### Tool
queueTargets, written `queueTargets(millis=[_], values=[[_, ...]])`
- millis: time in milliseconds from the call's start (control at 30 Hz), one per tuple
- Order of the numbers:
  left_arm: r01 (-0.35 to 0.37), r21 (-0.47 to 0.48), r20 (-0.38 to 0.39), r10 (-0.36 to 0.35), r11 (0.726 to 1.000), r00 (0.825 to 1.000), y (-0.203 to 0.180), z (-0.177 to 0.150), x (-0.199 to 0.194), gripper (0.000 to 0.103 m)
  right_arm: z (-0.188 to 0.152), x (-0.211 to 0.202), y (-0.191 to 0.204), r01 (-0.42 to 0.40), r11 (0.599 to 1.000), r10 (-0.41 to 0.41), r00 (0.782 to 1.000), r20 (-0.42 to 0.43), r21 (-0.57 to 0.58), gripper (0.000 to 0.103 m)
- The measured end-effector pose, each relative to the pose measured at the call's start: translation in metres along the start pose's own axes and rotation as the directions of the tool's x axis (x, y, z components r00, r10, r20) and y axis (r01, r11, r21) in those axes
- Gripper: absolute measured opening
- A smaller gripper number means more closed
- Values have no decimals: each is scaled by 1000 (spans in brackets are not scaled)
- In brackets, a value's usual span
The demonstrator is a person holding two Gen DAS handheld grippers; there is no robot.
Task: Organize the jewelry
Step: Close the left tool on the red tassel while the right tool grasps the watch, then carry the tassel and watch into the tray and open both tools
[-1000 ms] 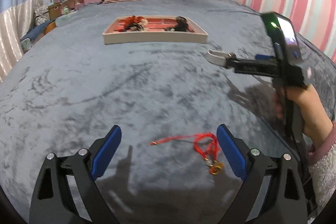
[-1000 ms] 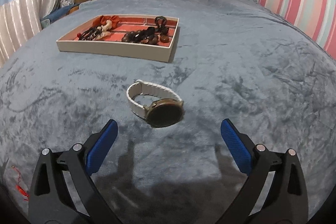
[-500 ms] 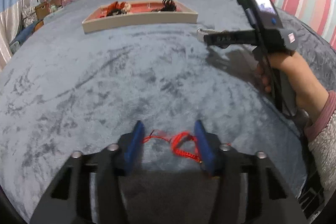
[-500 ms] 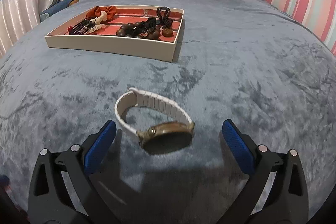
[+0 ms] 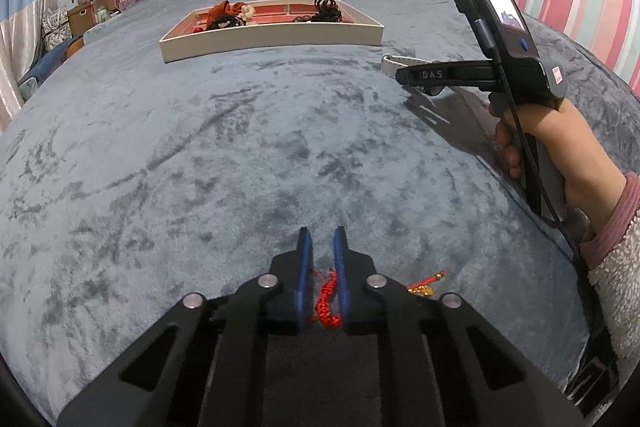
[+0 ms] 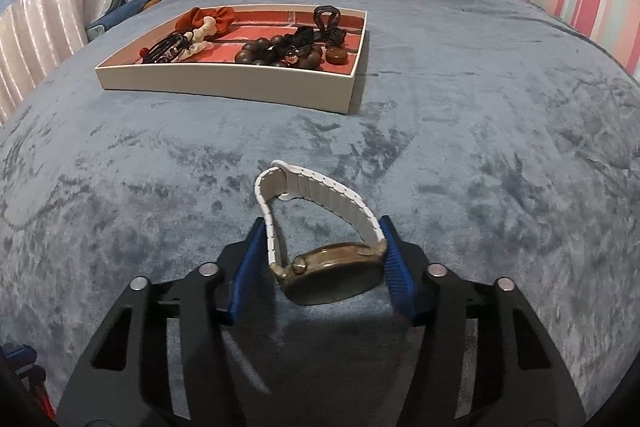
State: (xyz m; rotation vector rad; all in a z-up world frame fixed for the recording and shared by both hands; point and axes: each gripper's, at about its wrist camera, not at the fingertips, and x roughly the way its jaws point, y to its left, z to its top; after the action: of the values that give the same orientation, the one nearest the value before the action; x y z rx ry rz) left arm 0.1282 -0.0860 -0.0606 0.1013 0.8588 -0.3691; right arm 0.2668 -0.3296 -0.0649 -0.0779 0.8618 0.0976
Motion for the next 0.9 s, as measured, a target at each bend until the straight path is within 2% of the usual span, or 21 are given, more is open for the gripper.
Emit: queueTargets(millis=[233, 533, 900], values=[[17, 9, 7, -17, 1000, 1000, 1, -2, -3, 5, -1, -1, -2, -2, 1000, 2, 1000, 7, 8, 48], [57, -43, 38, -55, 997, 998, 14, 6, -13, 5, -3, -5, -4, -7, 1000, 7, 1000, 20, 15, 48], [45, -52, 109, -39, 998, 993, 36, 44, -23, 5, 3, -7, -13, -13, 998, 11, 999, 31, 54, 48]])
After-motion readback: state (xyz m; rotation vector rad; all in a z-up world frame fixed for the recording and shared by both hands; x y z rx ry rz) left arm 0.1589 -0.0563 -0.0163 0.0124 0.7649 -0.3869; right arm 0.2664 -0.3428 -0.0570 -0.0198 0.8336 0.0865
